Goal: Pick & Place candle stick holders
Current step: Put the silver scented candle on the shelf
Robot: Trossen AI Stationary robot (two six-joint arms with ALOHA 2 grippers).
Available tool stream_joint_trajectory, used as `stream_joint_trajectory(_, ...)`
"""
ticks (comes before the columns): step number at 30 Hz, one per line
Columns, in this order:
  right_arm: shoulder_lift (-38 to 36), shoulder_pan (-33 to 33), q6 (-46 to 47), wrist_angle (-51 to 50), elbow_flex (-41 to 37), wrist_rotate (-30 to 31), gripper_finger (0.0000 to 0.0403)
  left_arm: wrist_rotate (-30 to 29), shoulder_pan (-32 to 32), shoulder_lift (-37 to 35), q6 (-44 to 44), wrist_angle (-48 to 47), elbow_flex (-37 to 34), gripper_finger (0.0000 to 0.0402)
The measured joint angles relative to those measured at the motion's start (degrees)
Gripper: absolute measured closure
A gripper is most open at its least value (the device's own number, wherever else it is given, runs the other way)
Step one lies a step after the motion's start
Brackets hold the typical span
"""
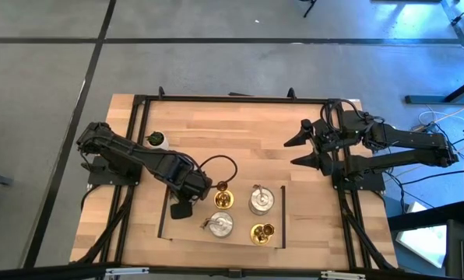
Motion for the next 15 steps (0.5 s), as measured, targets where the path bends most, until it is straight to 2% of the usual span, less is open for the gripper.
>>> stream_joint_trajectory(15,0.0,0.0,0.05,0.03,0.0,0.0,0.0065,1.07,0.0,0.0,0.11,-0.05,0.0,0.001)
